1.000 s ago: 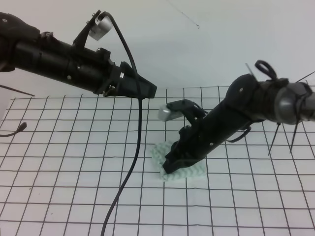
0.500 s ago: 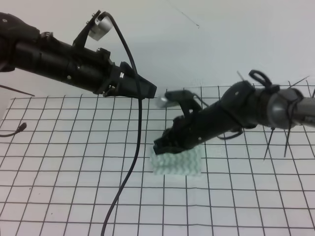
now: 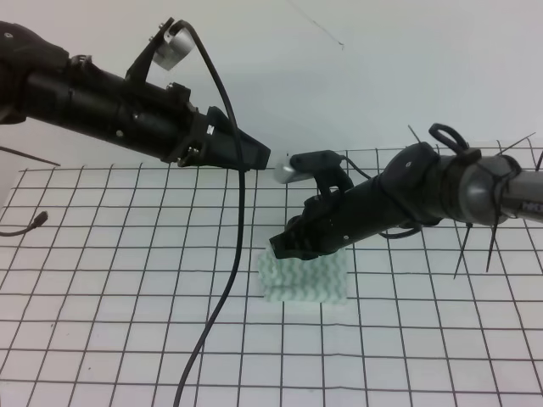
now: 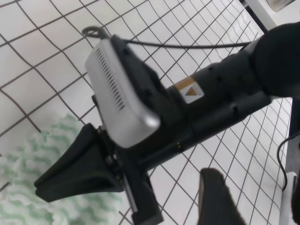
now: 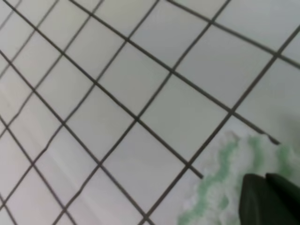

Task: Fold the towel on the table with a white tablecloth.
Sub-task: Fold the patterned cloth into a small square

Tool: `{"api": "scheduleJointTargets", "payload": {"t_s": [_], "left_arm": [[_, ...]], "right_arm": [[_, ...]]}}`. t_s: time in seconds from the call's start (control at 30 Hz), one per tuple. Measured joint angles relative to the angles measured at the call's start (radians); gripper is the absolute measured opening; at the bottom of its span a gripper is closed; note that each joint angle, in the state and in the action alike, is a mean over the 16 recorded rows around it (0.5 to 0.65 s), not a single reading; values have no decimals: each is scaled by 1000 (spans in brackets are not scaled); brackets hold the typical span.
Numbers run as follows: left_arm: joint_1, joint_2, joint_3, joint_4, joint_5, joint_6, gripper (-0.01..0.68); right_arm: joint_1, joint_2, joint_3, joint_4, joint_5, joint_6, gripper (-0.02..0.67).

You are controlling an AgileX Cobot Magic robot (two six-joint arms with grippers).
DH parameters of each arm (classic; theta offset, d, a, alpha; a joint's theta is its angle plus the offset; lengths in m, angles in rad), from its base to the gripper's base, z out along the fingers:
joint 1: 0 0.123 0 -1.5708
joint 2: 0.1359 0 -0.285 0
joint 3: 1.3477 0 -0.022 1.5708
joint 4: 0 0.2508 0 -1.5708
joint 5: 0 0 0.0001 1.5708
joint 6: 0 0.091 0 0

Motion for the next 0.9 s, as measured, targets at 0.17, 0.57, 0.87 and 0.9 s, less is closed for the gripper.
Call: {"api": "scheduleJointTargets", "payload": {"t_s": [0.17, 0.57, 0.87, 0.9], "left_arm": [[0, 0, 0, -1, 0, 0, 329], [0, 0, 0, -1, 0, 3, 330], [0, 0, 0, -1, 0, 8, 329], [0, 0, 0, -1, 0, 9, 329]], "right_arm": [[0, 28, 0, 52, 9, -40, 12], [-18, -27, 0, -29, 3, -38, 11], [-43, -82, 24, -313, -35, 167, 11], [-46, -81, 28, -339, -36, 190, 11]]}}
